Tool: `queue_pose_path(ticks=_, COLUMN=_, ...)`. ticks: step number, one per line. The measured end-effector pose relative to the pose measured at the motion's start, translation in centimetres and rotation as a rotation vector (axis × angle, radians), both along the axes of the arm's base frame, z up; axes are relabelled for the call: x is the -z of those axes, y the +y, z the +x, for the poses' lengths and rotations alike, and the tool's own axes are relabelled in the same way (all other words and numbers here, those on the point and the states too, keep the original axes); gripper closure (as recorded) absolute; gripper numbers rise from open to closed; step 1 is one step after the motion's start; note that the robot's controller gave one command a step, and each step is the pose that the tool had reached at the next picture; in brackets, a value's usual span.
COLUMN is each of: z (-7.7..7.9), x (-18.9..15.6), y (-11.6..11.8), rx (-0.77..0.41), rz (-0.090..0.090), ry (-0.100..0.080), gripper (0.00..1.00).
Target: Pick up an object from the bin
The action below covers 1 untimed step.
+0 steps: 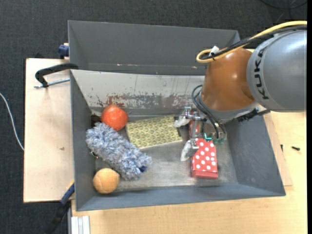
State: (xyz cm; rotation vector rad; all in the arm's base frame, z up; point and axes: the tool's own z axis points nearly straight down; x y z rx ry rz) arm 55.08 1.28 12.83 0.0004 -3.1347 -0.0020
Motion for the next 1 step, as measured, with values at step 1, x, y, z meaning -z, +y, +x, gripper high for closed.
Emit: queue_pose_path(ticks=1, z=0.20, x=-0.40, y=0.00, rx=0.000, rz=0.000, ry=-0.008, gripper=0.00)
